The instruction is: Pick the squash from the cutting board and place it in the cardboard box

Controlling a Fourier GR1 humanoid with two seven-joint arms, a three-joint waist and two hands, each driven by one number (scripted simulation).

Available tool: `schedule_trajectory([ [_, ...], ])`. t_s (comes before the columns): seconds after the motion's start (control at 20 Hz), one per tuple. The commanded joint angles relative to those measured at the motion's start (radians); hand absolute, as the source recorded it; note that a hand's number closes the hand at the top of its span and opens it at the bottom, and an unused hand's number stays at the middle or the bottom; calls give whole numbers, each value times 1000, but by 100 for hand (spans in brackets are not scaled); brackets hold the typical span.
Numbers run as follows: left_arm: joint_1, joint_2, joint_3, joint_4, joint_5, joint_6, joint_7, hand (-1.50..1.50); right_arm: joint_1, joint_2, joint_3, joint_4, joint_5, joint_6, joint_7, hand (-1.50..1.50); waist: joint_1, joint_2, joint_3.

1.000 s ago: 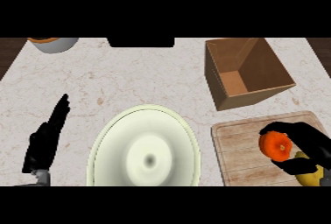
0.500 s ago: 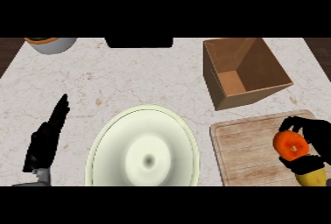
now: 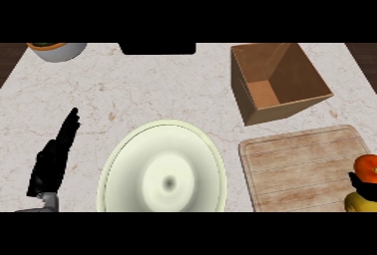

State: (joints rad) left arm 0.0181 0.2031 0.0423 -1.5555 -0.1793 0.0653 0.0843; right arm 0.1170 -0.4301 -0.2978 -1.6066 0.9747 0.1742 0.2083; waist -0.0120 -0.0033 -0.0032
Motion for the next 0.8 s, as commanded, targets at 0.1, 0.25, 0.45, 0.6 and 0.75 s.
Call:
schedule_trajectory([
  [0.1, 94, 4, 11, -37, 21, -31, -52, 0, 52, 28, -38, -294, 6, 89, 165, 150, 8, -1, 2],
  [0.25, 30, -11, 5, 4, 6, -18, -18, 0, 27, 47, -69, -366, -116, 108, 90, 150, 3, 0, 2],
  [0.45, 6, -15, -7, -30, -24, 10, 35, 0, -73, 115, -95, -485, -282, 92, 77, 150, -4, -4, 2],
  [0.6, 19, -8, 4, -31, 8, -23, 20, 0, -126, 101, -110, -548, -375, 156, 102, 150, 4, -1, 2],
  [0.75, 27, 17, 31, -38, 22, -42, -4, 0, -226, 102, -98, -591, -420, 191, 196, 150, 12, 0, 2],
])
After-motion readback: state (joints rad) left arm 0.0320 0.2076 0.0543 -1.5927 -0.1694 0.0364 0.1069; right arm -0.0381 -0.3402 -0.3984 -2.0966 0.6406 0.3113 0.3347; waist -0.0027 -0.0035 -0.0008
